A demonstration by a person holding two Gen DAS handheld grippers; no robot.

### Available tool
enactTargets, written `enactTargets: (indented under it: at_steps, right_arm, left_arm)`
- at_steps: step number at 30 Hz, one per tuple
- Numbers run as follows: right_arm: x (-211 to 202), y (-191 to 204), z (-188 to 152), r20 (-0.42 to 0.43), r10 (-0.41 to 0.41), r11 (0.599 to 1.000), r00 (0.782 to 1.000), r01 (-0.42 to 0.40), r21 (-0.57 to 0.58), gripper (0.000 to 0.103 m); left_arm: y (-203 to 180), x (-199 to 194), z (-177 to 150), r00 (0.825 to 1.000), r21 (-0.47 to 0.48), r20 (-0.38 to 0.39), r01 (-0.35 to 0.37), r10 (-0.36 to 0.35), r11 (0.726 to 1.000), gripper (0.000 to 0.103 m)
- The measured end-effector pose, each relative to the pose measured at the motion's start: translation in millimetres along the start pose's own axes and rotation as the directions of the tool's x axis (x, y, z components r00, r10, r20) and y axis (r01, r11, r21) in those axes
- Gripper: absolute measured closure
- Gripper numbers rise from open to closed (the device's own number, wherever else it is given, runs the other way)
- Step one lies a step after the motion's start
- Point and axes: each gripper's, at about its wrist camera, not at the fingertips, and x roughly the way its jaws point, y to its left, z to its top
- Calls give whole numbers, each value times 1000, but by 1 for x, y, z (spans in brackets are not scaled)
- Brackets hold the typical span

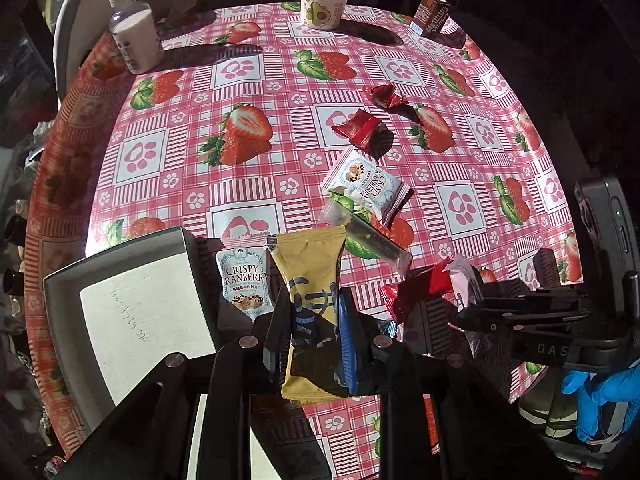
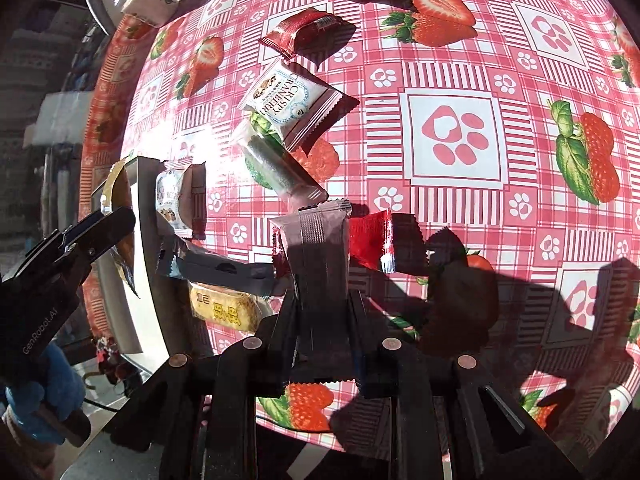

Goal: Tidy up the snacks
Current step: 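Carry both bars into the white box and open both tools to release them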

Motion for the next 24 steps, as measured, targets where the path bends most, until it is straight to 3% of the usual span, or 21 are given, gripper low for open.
enactTargets:
  at_steps: [6,24]
  right_arm:
    - [-2,41,-13,-3,30,999,1000,-30,-13,78]
    - [12,206,-3,-39,-18,952,999,5,-307,78]
  left_arm:
    - [35,-22,-25,999,-83,23,-31,33,996,79]
    - [112,-30,-96,996,-200,-15,-88,87,976,79]
